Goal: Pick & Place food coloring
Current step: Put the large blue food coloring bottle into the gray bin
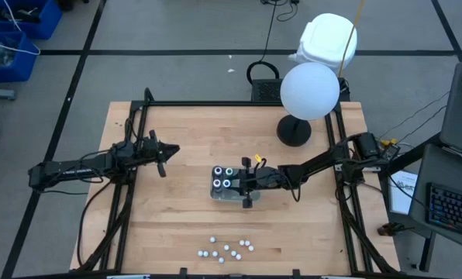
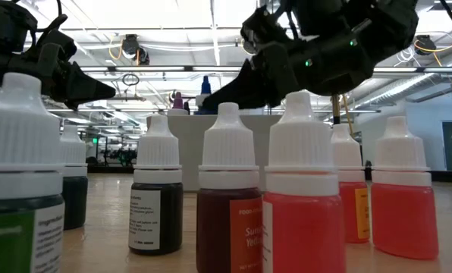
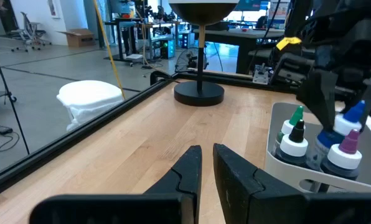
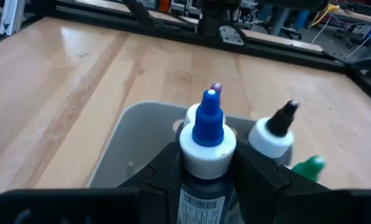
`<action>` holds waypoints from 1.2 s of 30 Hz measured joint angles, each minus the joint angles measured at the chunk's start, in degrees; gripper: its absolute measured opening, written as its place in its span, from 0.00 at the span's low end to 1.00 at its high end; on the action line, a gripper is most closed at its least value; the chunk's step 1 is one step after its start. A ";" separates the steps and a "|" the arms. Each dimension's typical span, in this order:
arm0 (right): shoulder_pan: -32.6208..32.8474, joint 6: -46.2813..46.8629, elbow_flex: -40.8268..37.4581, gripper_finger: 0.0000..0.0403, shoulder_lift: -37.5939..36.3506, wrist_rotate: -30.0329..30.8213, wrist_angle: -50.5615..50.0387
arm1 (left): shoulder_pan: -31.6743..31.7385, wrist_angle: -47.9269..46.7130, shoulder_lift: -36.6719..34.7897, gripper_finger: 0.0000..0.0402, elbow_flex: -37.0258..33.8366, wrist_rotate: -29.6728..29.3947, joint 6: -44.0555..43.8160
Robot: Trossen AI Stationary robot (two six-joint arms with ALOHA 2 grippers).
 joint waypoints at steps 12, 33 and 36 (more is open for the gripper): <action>-0.20 2.63 0.02 0.27 3.62 0.03 2.01 | 0.00 0.02 -0.01 0.12 0.00 0.00 -0.02; -0.50 2.13 -0.10 0.41 4.01 0.01 3.92 | 0.00 0.04 0.00 0.12 0.00 0.00 -0.09; -0.50 2.08 -0.09 0.42 2.60 0.01 3.39 | 0.00 0.04 0.01 0.12 0.00 0.00 -0.06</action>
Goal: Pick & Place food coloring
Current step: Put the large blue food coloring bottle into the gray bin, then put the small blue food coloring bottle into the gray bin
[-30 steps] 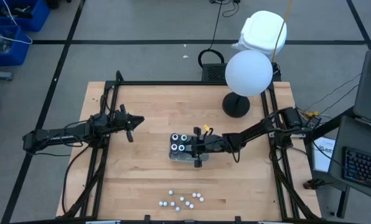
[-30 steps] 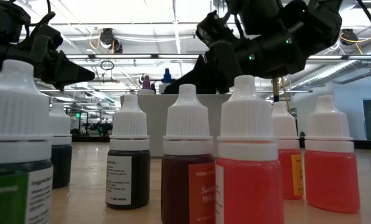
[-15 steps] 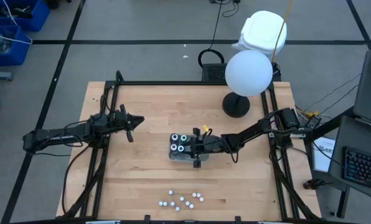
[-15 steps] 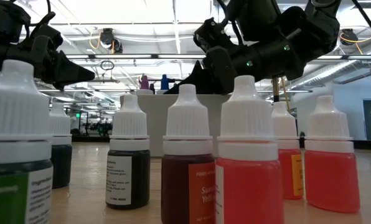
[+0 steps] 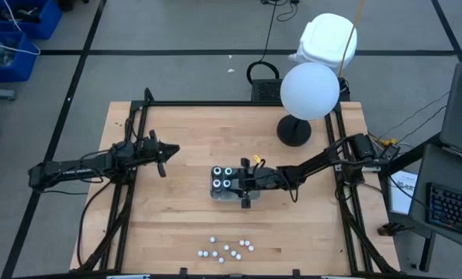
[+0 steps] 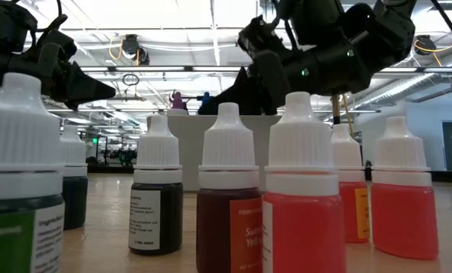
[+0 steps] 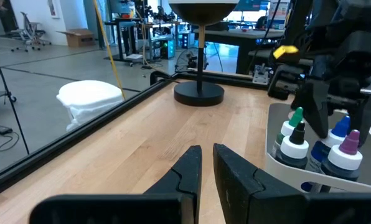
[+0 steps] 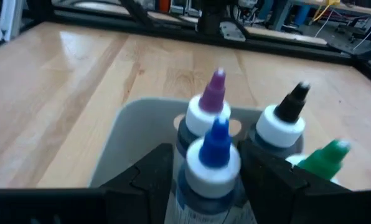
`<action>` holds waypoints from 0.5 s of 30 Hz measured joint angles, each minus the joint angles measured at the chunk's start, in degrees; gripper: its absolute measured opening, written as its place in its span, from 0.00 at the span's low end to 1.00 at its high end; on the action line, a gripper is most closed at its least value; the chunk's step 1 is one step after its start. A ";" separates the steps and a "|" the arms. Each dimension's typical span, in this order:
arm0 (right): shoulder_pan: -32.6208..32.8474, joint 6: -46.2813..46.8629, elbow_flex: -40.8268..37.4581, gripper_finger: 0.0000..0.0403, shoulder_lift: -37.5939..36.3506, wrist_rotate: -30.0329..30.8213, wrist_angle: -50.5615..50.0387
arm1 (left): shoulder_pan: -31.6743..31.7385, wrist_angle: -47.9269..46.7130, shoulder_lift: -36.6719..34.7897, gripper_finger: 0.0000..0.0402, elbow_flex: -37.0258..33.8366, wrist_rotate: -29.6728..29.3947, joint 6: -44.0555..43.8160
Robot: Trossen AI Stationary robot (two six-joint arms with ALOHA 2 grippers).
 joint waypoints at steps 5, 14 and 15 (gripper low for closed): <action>0.00 -0.44 0.00 0.43 -2.08 0.00 -0.67 | 0.00 0.00 -0.02 0.12 0.00 0.00 0.01; 0.39 -2.81 0.00 0.42 -7.74 -0.04 -5.02 | -0.01 0.00 -0.01 0.12 -0.01 0.00 0.07; 0.42 -2.93 0.00 0.41 -7.98 -0.06 -5.15 | -0.01 -0.01 -0.01 0.12 0.00 0.00 0.06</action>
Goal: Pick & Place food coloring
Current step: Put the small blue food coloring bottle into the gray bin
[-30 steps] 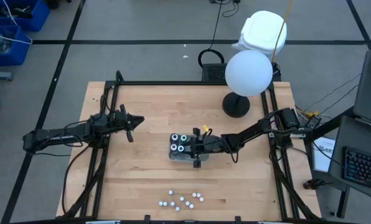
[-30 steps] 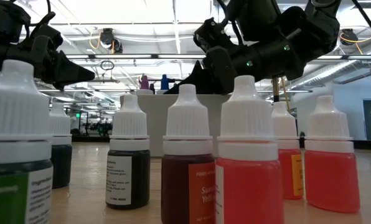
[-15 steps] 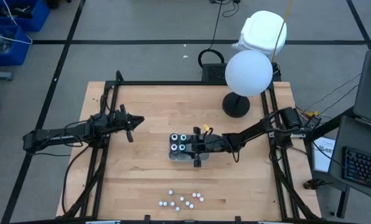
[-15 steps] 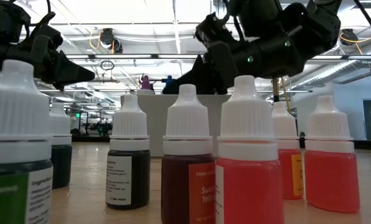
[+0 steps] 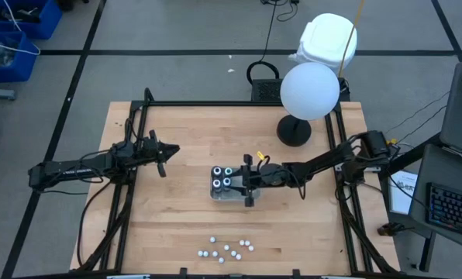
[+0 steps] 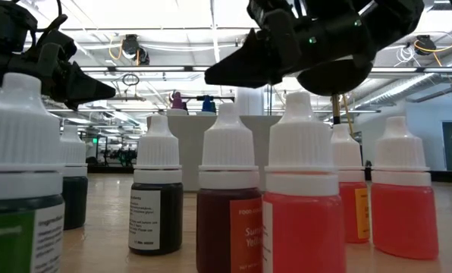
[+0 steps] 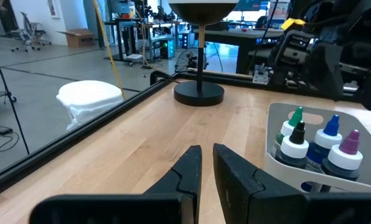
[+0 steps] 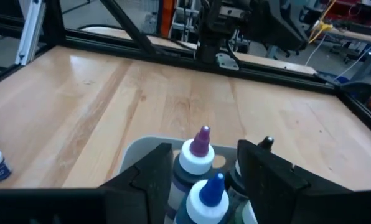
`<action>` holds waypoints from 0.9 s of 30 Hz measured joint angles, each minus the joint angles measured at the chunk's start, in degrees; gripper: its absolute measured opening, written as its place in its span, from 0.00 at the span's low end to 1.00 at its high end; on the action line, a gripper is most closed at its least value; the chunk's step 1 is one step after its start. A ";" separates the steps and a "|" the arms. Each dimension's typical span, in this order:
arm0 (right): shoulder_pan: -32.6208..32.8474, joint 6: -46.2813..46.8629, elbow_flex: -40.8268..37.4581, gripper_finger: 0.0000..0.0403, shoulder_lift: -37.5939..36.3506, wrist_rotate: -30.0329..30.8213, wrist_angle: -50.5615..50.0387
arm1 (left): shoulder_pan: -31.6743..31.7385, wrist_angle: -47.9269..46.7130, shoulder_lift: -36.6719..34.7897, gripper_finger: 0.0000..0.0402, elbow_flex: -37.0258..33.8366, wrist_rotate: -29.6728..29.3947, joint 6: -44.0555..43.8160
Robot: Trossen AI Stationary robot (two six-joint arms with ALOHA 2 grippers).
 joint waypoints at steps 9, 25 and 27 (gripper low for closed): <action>0.00 -0.97 0.02 0.09 -0.40 -0.14 -1.14 | 0.01 0.00 0.01 0.12 0.00 0.00 0.00; 0.00 1.32 -9.36 0.01 -30.36 -3.17 -17.40 | 0.00 -0.57 0.01 0.12 0.00 0.15 -1.15; 0.00 2.89 -12.93 0.00 -35.96 -3.18 -17.83 | -0.01 -0.79 0.01 0.12 0.00 0.60 -1.65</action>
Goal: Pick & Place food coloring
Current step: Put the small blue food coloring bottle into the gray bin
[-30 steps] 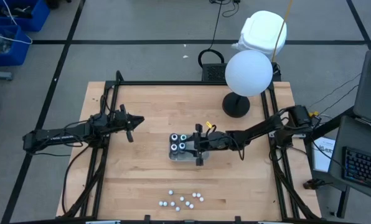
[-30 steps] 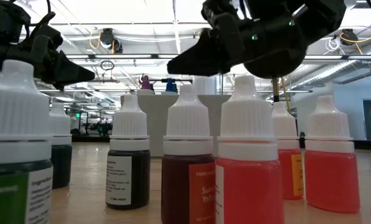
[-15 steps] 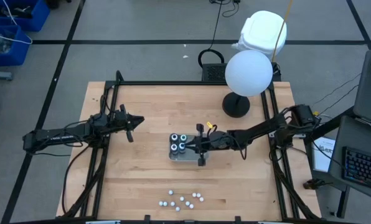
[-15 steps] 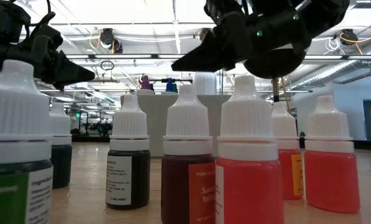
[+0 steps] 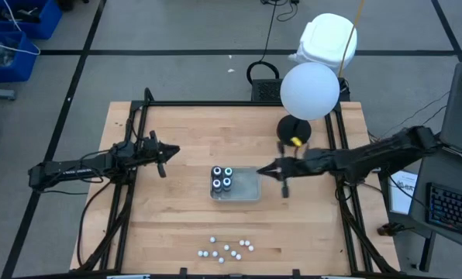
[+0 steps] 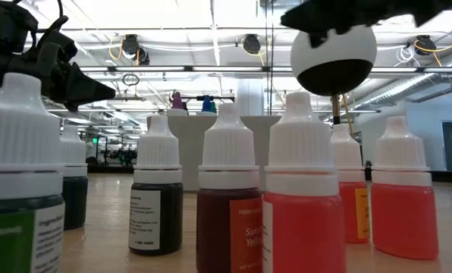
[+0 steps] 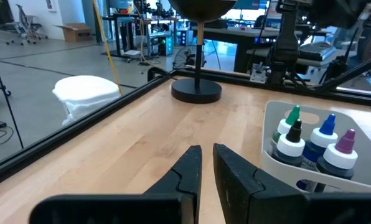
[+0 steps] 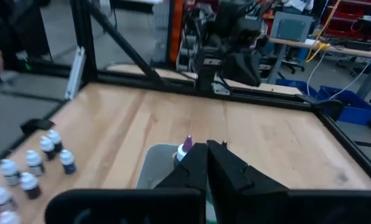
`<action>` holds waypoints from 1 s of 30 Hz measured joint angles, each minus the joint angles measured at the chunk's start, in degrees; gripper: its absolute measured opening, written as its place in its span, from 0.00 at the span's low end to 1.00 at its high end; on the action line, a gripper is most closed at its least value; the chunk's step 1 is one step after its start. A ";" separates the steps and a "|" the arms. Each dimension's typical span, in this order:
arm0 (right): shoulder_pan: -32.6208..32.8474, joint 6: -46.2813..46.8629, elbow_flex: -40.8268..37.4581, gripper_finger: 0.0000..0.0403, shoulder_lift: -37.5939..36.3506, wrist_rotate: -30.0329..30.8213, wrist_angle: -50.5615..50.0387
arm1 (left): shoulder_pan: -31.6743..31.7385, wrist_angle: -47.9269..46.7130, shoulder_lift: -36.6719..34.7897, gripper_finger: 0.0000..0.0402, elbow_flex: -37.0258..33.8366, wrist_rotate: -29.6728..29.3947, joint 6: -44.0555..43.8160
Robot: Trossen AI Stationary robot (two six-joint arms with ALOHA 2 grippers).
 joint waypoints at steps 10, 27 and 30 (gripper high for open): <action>0.00 6.01 -17.30 0.00 -22.89 0.23 1.19 | 0.02 -0.59 0.00 0.12 0.00 -1.00 -0.01; 0.00 6.16 -27.48 0.00 -34.58 0.08 -0.52 | 0.02 -0.53 0.00 0.12 0.00 -8.32 0.05; 0.00 6.15 -27.51 0.00 -36.50 0.03 -1.28 | 0.01 -0.53 -0.02 0.12 0.00 -8.32 -0.27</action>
